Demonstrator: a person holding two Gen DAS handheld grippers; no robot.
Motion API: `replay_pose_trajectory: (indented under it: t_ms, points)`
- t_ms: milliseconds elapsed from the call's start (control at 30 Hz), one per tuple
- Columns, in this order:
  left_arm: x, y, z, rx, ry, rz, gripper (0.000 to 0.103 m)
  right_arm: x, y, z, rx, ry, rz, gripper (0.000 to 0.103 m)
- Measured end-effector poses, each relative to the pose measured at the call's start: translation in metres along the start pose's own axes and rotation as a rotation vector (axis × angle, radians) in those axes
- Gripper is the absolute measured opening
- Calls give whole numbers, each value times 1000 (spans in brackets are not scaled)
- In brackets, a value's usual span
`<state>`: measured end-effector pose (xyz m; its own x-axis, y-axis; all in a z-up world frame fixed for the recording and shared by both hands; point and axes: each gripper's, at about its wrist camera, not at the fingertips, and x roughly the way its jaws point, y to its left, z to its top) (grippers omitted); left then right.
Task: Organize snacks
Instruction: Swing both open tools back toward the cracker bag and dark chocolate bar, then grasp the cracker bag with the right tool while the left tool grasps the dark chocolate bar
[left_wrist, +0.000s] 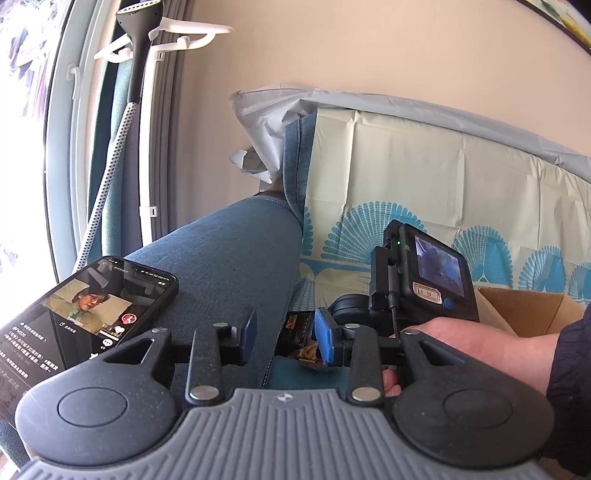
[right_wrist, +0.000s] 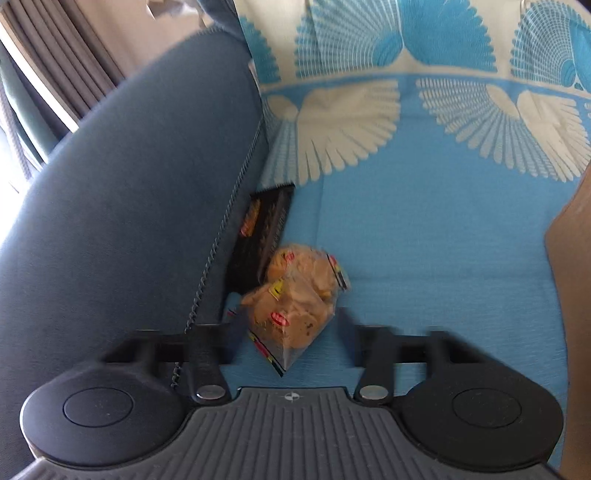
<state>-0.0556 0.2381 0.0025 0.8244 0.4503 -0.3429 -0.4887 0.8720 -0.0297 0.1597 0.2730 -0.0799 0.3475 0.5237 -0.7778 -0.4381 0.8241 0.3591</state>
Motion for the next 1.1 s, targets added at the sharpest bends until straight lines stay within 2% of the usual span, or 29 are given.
replay_pose_trajectory:
  t_ms: [100, 233, 400, 633, 800, 833, 867, 900, 967, 1100]
  points:
    - [4, -2, 0, 3, 3, -2, 38, -5, -2, -6, -21, -32, 20, 25]
    - [7, -3, -1, 3, 10, 2, 38, -29, -11, -27, -101, -80, 2, 24]
    - [8, -4, -3, 10, 20, 11, 38, -77, -35, -69, -192, -120, -20, 24]
    - [12, -10, -4, 19, 30, 22, 38, -134, -62, -127, -215, -81, 14, 24]
    - [13, -13, -5, 18, 34, 31, 38, -150, -63, -149, -248, -31, 24, 28]
    - [13, -14, -5, 20, 38, 32, 38, -150, -63, -152, -260, -18, 22, 30]
    - [14, -15, -5, 23, 41, 33, 38, -152, -63, -155, -272, -14, 22, 42]
    - [14, -16, -5, 26, 44, 34, 38, -154, -62, -157, -285, -17, 20, 60]
    - [16, -17, -5, 35, 54, 38, 39, -153, -60, -157, -308, -9, 17, 76]
    - [19, -19, -7, 46, 77, 46, 40, -140, -54, -150, -359, -12, 4, 88]
